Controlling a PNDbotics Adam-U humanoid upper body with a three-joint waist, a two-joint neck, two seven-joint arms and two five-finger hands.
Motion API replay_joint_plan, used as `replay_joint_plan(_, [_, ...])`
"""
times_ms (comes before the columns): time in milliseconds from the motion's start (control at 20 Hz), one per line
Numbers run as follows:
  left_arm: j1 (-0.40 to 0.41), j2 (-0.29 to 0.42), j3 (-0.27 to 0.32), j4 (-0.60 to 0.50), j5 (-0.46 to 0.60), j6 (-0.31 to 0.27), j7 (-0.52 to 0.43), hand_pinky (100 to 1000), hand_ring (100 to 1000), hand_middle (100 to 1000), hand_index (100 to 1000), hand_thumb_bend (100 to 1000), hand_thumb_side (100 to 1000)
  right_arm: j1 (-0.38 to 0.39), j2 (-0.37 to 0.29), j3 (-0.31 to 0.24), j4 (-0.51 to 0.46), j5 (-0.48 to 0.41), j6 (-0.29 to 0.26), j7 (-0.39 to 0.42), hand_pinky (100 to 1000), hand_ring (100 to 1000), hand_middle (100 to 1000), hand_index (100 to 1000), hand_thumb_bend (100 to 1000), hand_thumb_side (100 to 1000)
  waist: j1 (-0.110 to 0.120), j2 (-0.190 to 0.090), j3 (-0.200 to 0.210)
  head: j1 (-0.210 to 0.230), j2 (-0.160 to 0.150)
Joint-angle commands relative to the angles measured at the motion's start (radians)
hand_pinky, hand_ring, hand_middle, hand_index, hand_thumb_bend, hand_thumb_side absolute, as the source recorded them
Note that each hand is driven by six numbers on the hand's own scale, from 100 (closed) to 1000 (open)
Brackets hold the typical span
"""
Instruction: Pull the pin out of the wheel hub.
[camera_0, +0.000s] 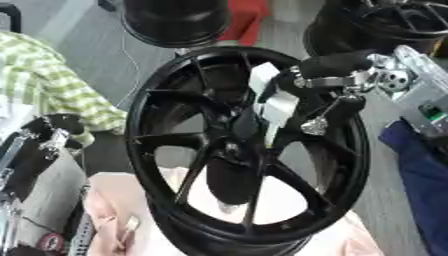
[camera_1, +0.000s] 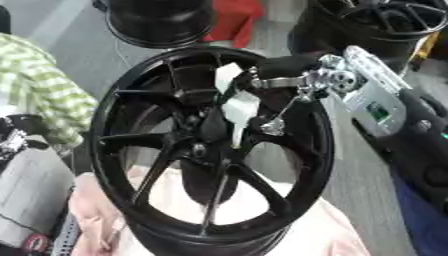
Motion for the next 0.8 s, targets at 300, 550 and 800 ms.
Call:
replay_joint_plan(300, [-0.009,0.023,0.000,-0.024,0.003,-0.002,-0.003,652,736,628,733,130,536,-0.005,-0.021,-0.007,0.009,0.009,-0.130,0.131,727,671,785,886,100,100,0.005,-0.010,0.001,-0.004,-0.006])
replay_joint_plan(550, [-0.009,0.022,0.000,-0.023,0.003,-0.002,-0.003,652,736,628,733,131,536,-0.004,-0.020,-0.016,0.009,0.000,-0.115,0.127,608,541,569,697,100,100,0.005,-0.009,0.001,-0.004,-0.006])
replay_joint_plan(800, [-0.010,0.022,0.000,-0.023,0.003,-0.001,-0.004,652,736,628,733,129,536,-0.007,-0.017,-0.026,0.022,-0.007,-0.102,0.093,551,479,453,574,100,100,0.005,-0.008,0.002,-0.005,-0.006])
